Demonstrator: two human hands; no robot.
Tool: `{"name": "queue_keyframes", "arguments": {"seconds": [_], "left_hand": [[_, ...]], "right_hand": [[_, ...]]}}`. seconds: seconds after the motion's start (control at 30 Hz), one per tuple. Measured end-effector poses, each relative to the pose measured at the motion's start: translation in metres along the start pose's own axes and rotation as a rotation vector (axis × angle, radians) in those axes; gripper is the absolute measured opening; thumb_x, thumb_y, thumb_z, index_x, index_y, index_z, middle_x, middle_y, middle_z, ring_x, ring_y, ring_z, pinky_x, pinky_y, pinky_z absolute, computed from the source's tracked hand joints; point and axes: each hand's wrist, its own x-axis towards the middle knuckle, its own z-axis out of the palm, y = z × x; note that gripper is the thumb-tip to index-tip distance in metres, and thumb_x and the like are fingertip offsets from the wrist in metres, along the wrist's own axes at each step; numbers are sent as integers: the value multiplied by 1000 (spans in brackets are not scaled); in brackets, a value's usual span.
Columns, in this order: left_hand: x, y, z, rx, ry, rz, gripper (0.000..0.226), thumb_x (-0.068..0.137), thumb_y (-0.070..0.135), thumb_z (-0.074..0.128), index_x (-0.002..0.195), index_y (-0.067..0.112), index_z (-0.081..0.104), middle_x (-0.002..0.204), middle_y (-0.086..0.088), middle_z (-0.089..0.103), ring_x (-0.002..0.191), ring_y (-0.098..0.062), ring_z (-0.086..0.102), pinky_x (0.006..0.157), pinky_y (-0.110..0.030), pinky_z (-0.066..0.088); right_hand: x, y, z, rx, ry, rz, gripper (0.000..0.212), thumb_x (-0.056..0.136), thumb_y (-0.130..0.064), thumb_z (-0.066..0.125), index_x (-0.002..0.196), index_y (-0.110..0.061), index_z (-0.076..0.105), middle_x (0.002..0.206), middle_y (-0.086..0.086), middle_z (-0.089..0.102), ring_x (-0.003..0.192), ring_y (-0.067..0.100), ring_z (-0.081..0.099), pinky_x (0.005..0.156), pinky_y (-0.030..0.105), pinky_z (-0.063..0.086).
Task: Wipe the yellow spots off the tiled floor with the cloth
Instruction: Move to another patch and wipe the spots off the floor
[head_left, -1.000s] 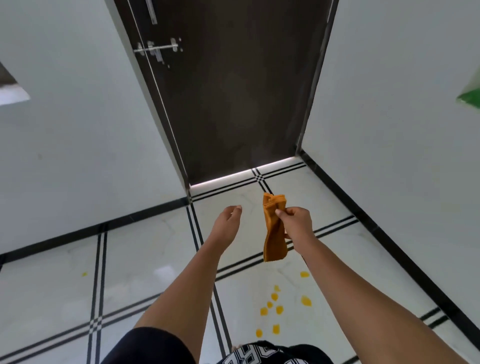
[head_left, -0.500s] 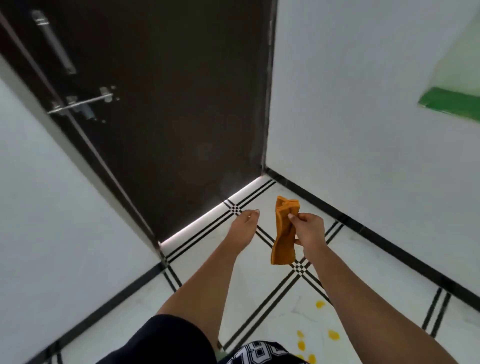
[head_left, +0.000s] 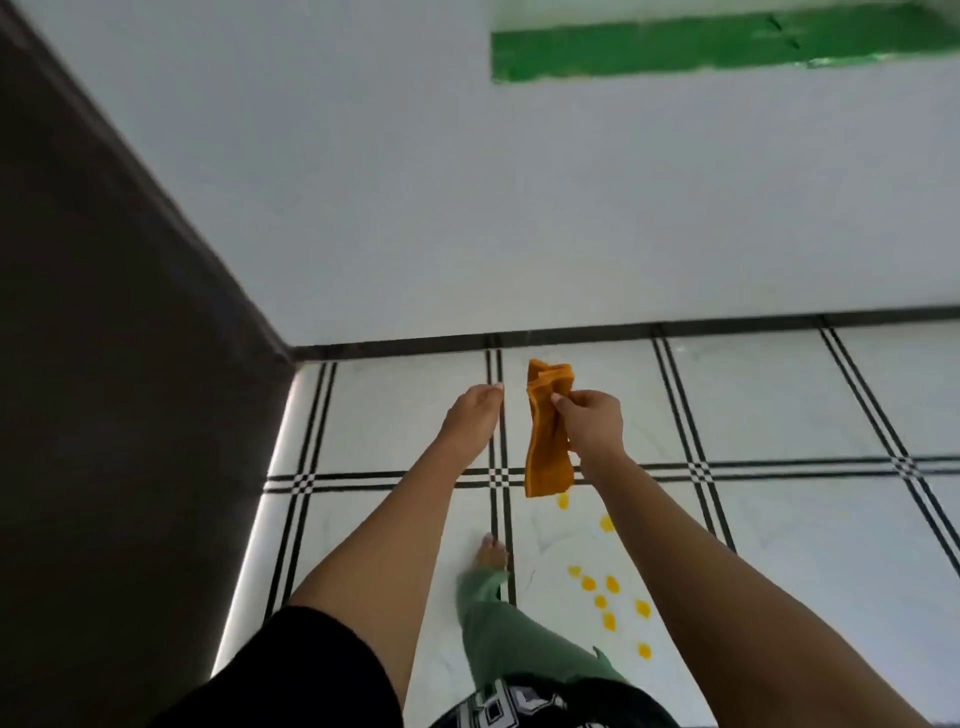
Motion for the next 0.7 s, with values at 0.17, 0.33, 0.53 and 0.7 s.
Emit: {"name": "queue_keyframes", "arguments": {"seconds": [0.17, 0.33, 0.53, 0.7], "left_hand": [[88, 17, 32, 100, -209, 30, 44, 99, 37, 32, 133, 13, 45, 140, -8, 46, 127, -23, 41, 99, -30, 30], [207, 4, 62, 182, -345, 1, 40, 99, 34, 34, 130, 13, 48, 138, -6, 47, 127, -22, 41, 95, -24, 29], [379, -82, 139, 334, -462, 18, 40, 99, 36, 33, 133, 17, 45, 140, -3, 46, 128, -20, 40, 94, -24, 28], [516, -202, 219, 402, -487, 60, 43, 99, 36, 35, 136, 17, 43, 143, -3, 42, 131, -19, 38, 102, -28, 28]], "right_hand": [[78, 24, 6, 27, 174, 171, 28, 90, -21, 57, 82, 5, 65, 68, 11, 59, 72, 26, 55, 67, 34, 42], [176, 55, 28, 57, 297, 326, 22, 90, -19, 56, 76, -3, 62, 61, 3, 52, 66, 21, 49, 65, 31, 38], [327, 160, 92, 77, 426, 390, 23, 92, -21, 53, 77, -5, 60, 63, 2, 53, 68, 22, 51, 66, 32, 43], [447, 280, 157, -73, 588, 337, 20, 95, -20, 47, 85, -8, 59, 84, 6, 58, 75, 19, 52, 61, 24, 36]]}}
